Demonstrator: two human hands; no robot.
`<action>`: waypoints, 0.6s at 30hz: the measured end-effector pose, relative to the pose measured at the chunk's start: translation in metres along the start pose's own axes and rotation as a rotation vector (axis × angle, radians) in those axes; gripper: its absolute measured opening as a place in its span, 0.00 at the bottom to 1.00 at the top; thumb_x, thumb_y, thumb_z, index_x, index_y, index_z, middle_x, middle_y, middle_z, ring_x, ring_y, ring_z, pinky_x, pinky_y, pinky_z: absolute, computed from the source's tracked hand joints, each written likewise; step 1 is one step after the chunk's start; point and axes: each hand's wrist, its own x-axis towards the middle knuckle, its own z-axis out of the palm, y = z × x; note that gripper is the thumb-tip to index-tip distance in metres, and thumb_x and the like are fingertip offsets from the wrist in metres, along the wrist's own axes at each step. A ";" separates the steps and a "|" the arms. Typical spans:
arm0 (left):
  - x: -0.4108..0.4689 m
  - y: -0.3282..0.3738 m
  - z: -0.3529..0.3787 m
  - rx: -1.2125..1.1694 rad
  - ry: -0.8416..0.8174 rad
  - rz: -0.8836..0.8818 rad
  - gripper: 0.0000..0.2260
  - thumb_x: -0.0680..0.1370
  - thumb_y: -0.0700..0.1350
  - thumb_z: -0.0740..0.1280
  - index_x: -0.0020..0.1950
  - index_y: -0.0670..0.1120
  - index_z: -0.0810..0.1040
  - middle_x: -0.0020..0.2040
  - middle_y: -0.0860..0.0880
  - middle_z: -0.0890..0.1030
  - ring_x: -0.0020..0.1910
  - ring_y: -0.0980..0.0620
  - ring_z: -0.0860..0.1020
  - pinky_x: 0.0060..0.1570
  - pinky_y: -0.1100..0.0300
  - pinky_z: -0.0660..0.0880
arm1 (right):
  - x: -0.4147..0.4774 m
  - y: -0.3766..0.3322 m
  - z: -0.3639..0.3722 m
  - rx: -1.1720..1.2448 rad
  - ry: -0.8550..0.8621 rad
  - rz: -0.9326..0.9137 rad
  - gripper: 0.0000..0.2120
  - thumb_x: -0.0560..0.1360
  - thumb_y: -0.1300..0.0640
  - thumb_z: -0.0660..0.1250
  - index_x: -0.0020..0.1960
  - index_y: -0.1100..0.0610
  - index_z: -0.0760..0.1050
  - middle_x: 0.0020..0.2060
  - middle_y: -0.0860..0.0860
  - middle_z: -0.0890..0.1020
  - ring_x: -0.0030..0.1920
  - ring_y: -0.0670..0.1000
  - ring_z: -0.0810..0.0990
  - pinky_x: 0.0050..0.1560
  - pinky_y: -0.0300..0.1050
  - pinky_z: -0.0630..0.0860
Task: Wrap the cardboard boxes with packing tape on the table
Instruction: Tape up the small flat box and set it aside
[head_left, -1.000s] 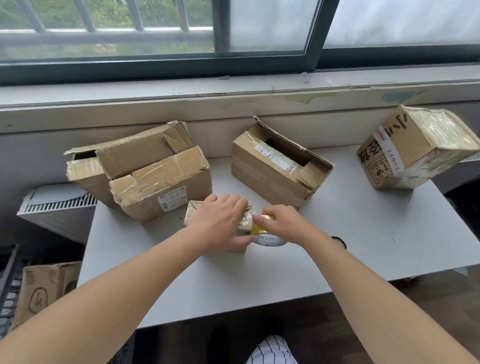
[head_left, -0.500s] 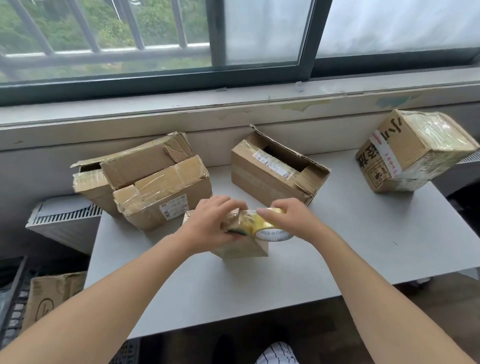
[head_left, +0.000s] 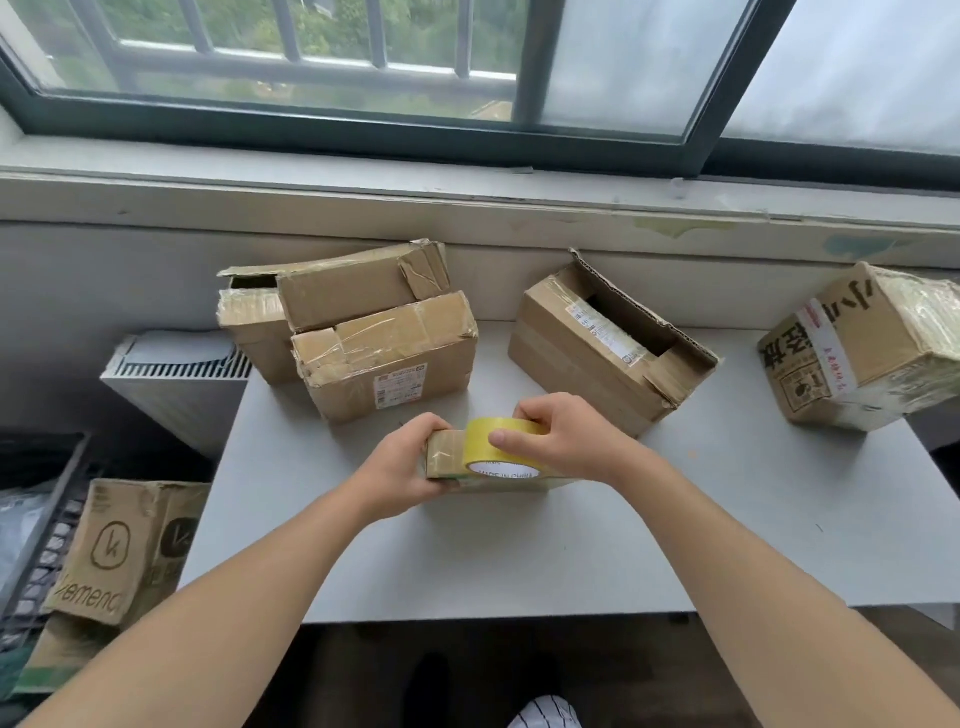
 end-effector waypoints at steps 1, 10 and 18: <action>-0.002 -0.004 -0.001 -0.014 -0.002 -0.014 0.24 0.66 0.49 0.82 0.56 0.55 0.75 0.51 0.54 0.80 0.52 0.52 0.78 0.55 0.48 0.78 | 0.003 -0.001 -0.004 -0.038 -0.014 0.002 0.22 0.74 0.40 0.74 0.33 0.54 0.72 0.28 0.45 0.68 0.30 0.45 0.66 0.34 0.43 0.62; -0.014 -0.030 -0.020 -0.084 -0.058 -0.109 0.24 0.68 0.42 0.81 0.54 0.60 0.74 0.52 0.58 0.82 0.55 0.53 0.81 0.60 0.48 0.78 | -0.007 0.066 -0.054 -0.389 -0.004 0.196 0.27 0.68 0.29 0.70 0.33 0.54 0.73 0.27 0.45 0.72 0.33 0.47 0.72 0.35 0.47 0.66; -0.015 -0.027 -0.018 -0.154 -0.069 -0.127 0.23 0.65 0.49 0.81 0.55 0.60 0.75 0.54 0.55 0.84 0.58 0.52 0.81 0.63 0.47 0.78 | -0.009 0.092 -0.033 -0.336 0.028 0.275 0.26 0.71 0.31 0.71 0.32 0.53 0.71 0.29 0.47 0.73 0.35 0.49 0.73 0.35 0.47 0.67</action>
